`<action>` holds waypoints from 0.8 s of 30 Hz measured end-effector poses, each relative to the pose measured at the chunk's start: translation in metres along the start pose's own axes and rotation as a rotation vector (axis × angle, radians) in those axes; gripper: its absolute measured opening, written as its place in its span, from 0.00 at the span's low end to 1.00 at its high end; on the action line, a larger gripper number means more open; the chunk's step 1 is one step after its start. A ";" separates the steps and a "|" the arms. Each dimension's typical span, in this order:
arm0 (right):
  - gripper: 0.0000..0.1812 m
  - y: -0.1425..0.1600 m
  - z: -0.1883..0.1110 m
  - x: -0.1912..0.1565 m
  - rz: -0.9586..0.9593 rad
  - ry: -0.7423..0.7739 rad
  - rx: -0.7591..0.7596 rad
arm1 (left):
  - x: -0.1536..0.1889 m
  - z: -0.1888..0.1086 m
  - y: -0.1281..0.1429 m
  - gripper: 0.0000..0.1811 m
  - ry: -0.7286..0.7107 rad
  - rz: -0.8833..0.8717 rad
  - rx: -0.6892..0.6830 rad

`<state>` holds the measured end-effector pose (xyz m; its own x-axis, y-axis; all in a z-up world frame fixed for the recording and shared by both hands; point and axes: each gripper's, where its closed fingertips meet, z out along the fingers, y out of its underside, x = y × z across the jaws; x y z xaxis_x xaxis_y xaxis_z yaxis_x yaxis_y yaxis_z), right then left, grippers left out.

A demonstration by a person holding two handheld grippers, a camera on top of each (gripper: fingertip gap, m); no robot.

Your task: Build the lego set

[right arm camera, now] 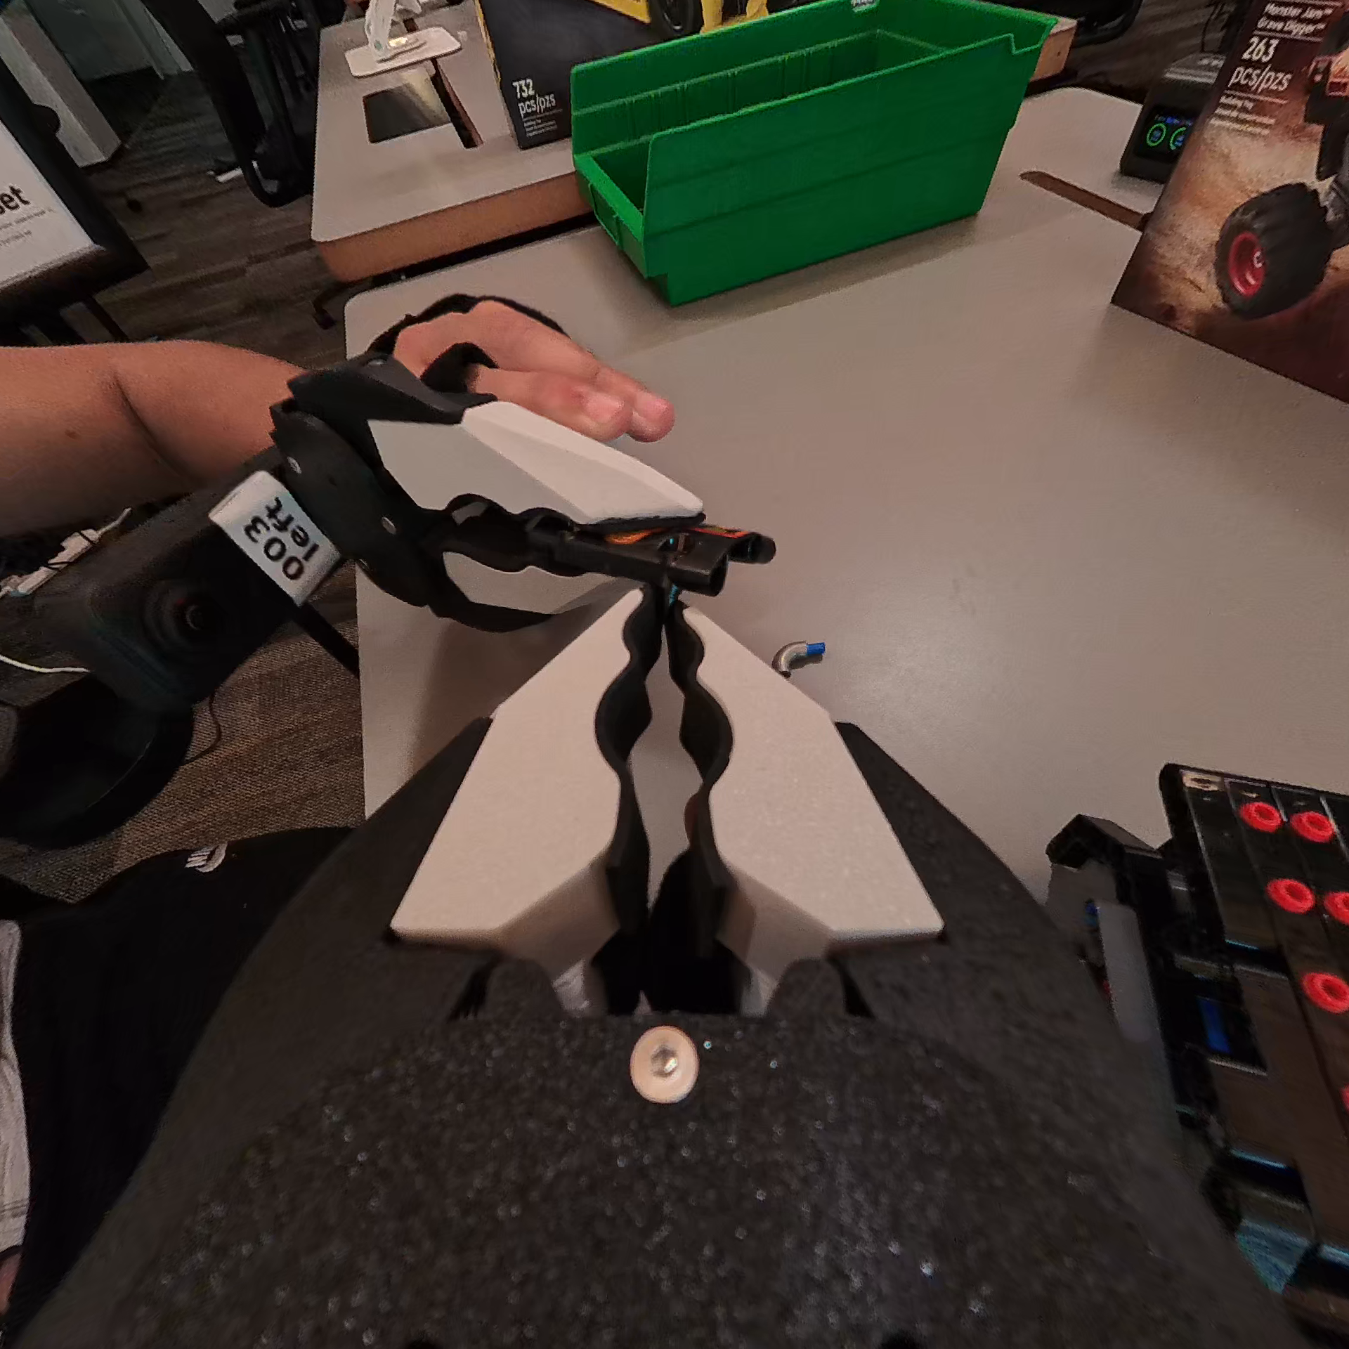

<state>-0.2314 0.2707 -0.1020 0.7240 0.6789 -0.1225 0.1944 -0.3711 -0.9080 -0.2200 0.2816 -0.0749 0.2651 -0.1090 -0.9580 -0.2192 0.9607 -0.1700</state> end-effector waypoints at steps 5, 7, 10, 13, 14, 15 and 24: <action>0.00 0.024 0.007 -0.004 -0.082 0.036 -0.116 | -0.035 0.005 0.040 0.02 -0.054 -0.286 -0.122; 0.00 0.025 0.008 -0.001 -0.088 0.064 -0.123 | -0.028 0.004 0.034 0.02 -0.027 -0.253 -0.091; 0.01 0.017 0.007 0.004 -0.007 0.074 -0.091 | -0.021 0.007 0.034 0.02 0.003 -0.295 -0.090; 0.03 0.023 0.004 0.010 -0.049 0.146 -0.113 | -0.014 0.009 0.048 0.02 0.062 -0.409 -0.108; 0.03 0.022 0.003 0.011 -0.059 0.159 -0.104 | -0.008 0.011 0.053 0.02 0.096 -0.458 -0.130; 0.05 0.021 0.000 0.012 -0.073 0.181 -0.091 | 0.000 0.013 0.057 0.02 0.142 -0.514 -0.154; 0.12 0.044 -0.049 -0.006 0.031 0.210 -0.038 | 0.048 0.012 0.084 0.02 0.449 -0.856 -0.398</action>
<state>-0.1952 0.2191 -0.1219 0.8512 0.5213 -0.0609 0.1913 -0.4162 -0.8889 -0.2146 0.3599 -0.1323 0.1223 -0.8768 -0.4650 -0.4379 0.3728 -0.8181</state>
